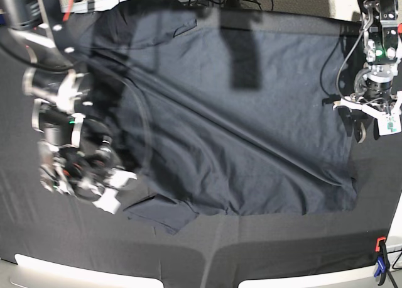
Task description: Layout the t-shirt on the table in an organized manner, then fold the t-shirt properly
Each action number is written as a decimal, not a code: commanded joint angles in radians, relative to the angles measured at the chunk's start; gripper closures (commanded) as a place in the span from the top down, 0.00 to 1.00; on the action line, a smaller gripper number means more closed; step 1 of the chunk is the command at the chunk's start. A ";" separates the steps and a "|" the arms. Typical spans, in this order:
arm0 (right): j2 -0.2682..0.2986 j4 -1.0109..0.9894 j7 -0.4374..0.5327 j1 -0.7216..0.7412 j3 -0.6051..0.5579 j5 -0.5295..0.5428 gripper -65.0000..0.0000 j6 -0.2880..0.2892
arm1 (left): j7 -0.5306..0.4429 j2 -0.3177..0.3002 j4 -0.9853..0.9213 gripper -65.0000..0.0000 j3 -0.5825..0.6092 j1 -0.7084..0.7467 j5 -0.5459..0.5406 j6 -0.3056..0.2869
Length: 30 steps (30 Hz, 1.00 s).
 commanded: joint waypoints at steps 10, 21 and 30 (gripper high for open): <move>-0.097 0.231 -0.004 -0.007 -0.293 0.039 0.00 0.017 | -0.024 -0.014 0.020 0.38 -0.007 -0.008 0.003 0.002; -0.146 0.745 -0.004 -0.251 -0.520 -0.130 0.00 -0.067 | -0.021 -0.014 0.020 0.38 -0.007 -0.008 0.003 0.002; -0.144 0.949 -0.004 -0.336 -0.519 -0.020 0.08 -0.075 | -0.020 -0.014 0.020 0.38 -0.007 -0.008 0.003 0.002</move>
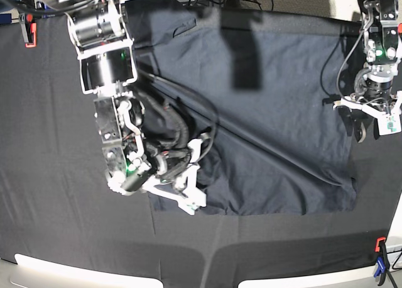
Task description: Layout the t-shirt on the table in an organized manner, then fold the t-shirt properly
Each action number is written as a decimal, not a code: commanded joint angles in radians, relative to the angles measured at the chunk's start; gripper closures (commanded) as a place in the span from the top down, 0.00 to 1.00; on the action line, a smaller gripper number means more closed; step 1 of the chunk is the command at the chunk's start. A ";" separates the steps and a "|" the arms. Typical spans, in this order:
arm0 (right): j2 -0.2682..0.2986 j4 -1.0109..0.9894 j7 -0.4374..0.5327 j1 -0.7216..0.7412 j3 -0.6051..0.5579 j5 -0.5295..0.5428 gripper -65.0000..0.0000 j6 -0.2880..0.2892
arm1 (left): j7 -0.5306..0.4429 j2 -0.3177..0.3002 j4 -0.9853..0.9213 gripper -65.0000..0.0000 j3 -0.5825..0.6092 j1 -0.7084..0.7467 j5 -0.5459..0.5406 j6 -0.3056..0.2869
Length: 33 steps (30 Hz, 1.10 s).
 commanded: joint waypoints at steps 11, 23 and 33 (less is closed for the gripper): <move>0.003 0.003 0.097 0.048 0.253 -0.045 0.40 -0.023 | -0.024 -0.014 0.020 0.38 -0.006 -0.008 0.002 0.003; 0.035 -0.526 0.116 0.256 0.353 -0.130 0.39 -0.091 | -0.024 -0.014 0.020 0.38 -0.006 -0.008 0.002 0.002; 0.034 -0.624 0.199 0.277 0.353 -0.245 0.39 -0.170 | -0.024 -0.014 0.020 0.38 -0.006 -0.008 0.002 0.002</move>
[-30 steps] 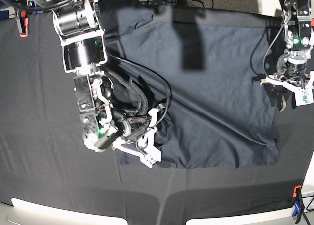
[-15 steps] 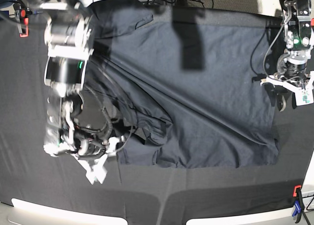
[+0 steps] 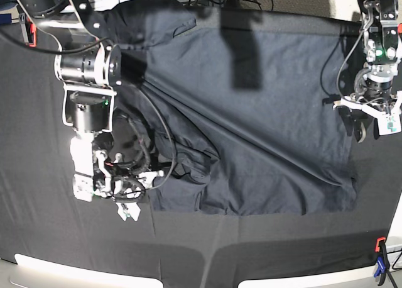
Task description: Layout the t-shirt on the table in an organized manner, then fold the t-shirt properly
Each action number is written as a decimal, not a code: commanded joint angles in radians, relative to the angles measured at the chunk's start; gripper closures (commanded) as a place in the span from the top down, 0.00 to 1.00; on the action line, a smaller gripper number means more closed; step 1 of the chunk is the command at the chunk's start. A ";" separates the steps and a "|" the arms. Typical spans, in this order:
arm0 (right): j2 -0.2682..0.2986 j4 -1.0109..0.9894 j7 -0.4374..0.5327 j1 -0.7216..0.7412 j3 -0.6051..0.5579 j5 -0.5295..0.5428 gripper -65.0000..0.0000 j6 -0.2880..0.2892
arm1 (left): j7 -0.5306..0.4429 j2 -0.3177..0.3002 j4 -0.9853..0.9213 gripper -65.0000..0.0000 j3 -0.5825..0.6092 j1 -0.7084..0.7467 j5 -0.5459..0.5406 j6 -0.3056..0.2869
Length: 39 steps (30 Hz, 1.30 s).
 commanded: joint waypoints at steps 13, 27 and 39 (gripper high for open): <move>-0.003 0.048 0.037 0.054 -0.031 0.009 0.00 0.122 | -0.024 -0.014 0.020 0.38 -0.006 -0.008 0.002 0.002; -0.176 0.592 -0.177 -0.006 -0.401 0.204 0.00 0.156 | -0.022 -0.014 0.019 0.38 -0.006 -0.008 0.003 0.002; -0.268 0.610 -0.085 -0.073 -0.600 0.306 0.00 0.134 | -0.009 -0.014 0.019 0.38 -0.006 -0.008 0.003 0.002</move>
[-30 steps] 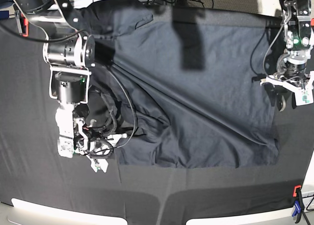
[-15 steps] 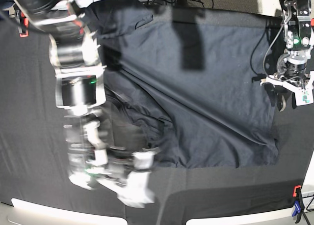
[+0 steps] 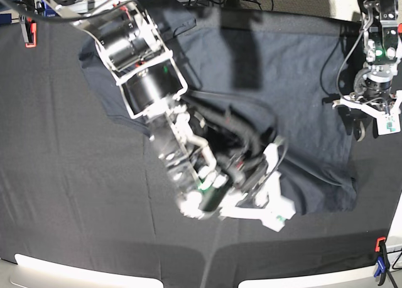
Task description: Layout the t-shirt on the table in an organized manner, then fold the t-shirt properly
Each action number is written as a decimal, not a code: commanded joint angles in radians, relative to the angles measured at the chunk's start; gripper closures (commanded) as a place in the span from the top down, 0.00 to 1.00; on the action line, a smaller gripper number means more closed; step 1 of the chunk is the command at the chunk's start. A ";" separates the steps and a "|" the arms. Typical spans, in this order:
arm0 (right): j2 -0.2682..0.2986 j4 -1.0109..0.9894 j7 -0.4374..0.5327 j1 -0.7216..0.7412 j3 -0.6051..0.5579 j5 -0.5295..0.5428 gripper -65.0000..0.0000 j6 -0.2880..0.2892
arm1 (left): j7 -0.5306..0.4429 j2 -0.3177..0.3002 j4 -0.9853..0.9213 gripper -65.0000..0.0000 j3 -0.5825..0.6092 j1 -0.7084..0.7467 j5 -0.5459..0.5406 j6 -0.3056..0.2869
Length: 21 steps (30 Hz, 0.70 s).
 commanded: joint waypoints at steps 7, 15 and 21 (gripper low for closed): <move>-0.013 0.019 -0.006 0.034 0.014 0.299 0.27 0.106 | -0.027 -0.014 0.019 0.38 -0.007 -0.008 0.003 0.003; -0.013 0.019 -0.064 0.037 0.172 0.273 0.30 0.106 | -0.027 -0.014 0.019 0.38 -0.007 -0.008 0.003 0.003; 0.015 0.019 -0.076 0.033 0.290 0.172 0.30 0.105 | -0.027 -0.014 0.019 0.38 -0.007 -0.008 0.003 0.003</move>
